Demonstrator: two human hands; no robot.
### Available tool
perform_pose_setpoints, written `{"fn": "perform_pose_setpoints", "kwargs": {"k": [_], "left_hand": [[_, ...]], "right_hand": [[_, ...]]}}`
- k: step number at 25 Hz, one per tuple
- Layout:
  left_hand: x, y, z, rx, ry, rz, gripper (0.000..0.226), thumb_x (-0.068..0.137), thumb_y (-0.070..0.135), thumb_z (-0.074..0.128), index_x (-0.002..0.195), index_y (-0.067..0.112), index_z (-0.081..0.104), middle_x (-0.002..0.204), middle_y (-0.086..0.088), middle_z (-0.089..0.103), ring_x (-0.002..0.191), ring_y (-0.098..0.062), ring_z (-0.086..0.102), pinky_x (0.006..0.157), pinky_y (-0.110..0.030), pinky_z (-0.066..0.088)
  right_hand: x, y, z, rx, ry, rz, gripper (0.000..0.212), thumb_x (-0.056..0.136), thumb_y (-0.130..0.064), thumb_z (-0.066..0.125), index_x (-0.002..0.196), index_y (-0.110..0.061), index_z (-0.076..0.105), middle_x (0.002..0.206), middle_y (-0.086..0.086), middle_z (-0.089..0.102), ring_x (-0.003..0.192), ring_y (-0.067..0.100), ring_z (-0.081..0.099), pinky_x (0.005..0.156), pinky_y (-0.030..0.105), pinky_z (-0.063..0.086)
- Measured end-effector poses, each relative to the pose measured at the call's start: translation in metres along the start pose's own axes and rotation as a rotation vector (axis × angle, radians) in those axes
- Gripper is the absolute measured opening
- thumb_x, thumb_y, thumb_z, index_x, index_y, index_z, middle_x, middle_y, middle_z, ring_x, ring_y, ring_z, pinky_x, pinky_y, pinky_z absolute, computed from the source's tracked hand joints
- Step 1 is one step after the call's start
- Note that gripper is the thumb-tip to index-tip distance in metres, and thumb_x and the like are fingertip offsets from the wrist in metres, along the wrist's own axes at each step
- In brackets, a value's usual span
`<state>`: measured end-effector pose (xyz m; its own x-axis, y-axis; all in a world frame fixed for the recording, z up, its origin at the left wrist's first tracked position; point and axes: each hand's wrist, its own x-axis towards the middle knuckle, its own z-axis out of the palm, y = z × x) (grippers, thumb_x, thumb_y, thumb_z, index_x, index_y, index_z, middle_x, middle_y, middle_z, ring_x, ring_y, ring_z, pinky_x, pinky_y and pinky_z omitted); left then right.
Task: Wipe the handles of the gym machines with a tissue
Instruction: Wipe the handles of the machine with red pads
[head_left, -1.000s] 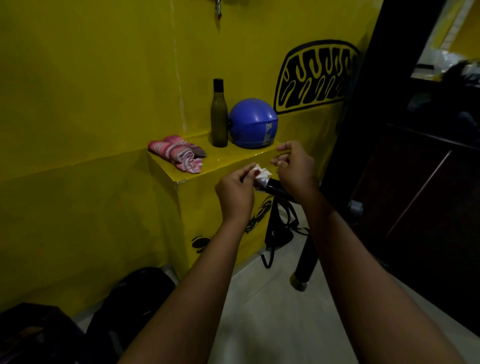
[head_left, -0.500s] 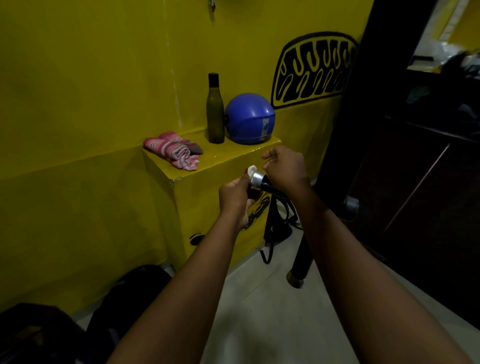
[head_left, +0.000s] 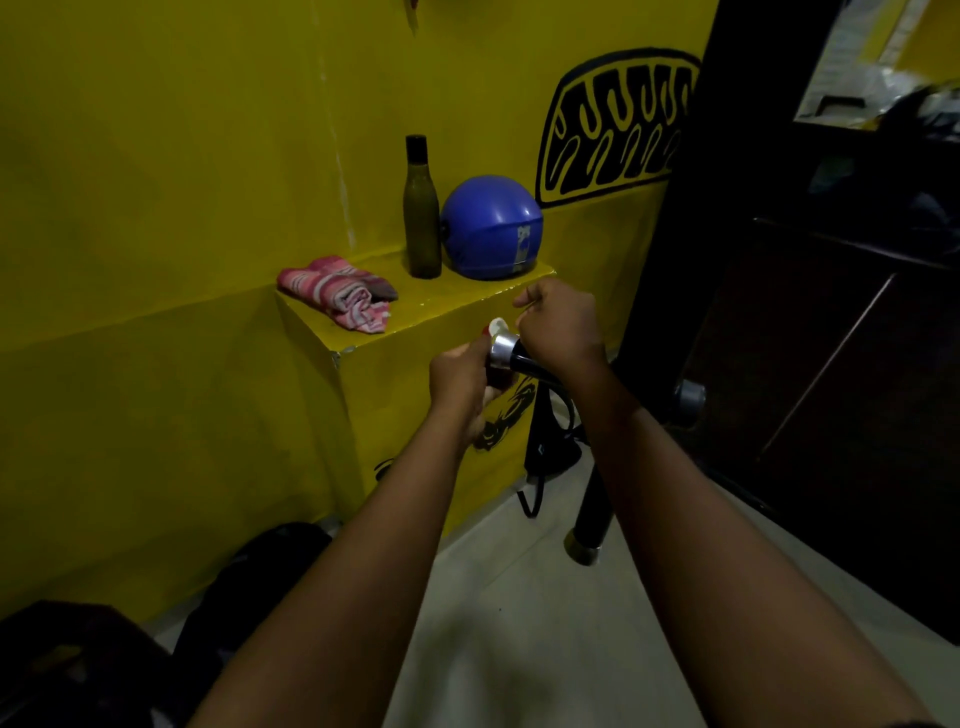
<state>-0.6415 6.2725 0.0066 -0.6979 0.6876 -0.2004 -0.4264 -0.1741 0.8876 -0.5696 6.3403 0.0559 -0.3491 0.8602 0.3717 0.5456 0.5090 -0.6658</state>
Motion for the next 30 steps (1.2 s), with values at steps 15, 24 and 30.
{"fn": "perform_pose_setpoints", "kwargs": {"k": [15,24,30], "left_hand": [[-0.013,-0.008,0.012,-0.257,0.088,-0.101,0.020,0.091,0.024,0.067,0.085,0.005,0.063,0.083,-0.012,0.068,0.077,-0.025,0.067,0.083,-0.043,0.056],[-0.051,-0.006,0.027,-0.410,0.296,-0.113,0.034,0.081,0.005,0.075,0.111,-0.007,0.065,0.101,-0.017,0.069,0.088,-0.026,0.068,0.085,-0.036,0.056],[-0.053,-0.017,0.005,0.368,0.331,0.397,0.031,0.082,0.017,0.074,0.112,0.009,0.072,0.103,-0.007,0.074,0.090,-0.018,0.070,0.080,-0.039,0.059]], "right_hand": [[-0.007,0.002,0.001,0.103,0.168,-0.031,0.017,0.087,-0.003,0.053,0.097,-0.012,0.065,0.094,0.005,0.069,0.087,0.018,0.063,0.063,0.021,0.035],[-0.017,-0.001,0.002,0.063,0.147,-0.126,0.020,0.086,0.000,0.051,0.097,-0.012,0.063,0.091,0.006,0.067,0.078,0.016,0.057,0.059,0.022,0.033],[-0.034,0.010,-0.001,0.000,-0.008,-0.355,0.020,0.084,-0.009,0.058,0.094,-0.013,0.074,0.095,0.002,0.073,0.089,0.018,0.064,0.074,0.025,0.043]]}}
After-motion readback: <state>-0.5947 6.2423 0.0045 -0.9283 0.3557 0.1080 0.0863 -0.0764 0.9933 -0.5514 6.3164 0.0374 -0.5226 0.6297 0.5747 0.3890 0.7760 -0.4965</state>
